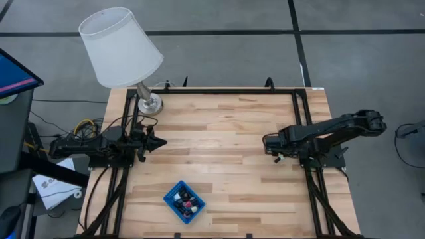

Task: Pick & Place Nail Polish
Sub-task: Put the white nail polish bottle in the blue bin

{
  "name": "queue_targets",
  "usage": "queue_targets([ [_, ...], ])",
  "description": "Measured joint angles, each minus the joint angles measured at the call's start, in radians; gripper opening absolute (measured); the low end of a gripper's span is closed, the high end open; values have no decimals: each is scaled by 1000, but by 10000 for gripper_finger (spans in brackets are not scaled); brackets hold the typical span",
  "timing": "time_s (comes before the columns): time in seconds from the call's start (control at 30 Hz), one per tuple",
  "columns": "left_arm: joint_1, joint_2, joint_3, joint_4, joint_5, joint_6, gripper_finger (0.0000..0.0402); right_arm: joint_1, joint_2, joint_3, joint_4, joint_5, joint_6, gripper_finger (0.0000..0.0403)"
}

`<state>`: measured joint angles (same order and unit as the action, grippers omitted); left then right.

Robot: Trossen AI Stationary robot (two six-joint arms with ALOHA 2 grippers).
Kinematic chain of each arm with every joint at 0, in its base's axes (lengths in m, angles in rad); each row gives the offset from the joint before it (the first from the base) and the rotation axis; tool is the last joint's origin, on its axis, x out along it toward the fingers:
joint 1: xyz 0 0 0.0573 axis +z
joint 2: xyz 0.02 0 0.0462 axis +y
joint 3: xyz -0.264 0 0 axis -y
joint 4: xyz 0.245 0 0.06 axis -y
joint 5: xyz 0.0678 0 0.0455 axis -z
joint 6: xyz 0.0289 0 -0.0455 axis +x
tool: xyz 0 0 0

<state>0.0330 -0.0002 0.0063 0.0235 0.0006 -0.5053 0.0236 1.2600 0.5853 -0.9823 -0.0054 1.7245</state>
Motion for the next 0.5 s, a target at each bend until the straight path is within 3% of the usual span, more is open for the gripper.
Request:
queue_targets([
  [0.33, 0, 0, 0, 0, 0, 0, 1, -48, 56, -73, 127, -57, 7, 215],
  [0.5, 0, 0, 0, 0, 0, 0, 1, -67, 64, -74, 144, -73, -8, 163],
])
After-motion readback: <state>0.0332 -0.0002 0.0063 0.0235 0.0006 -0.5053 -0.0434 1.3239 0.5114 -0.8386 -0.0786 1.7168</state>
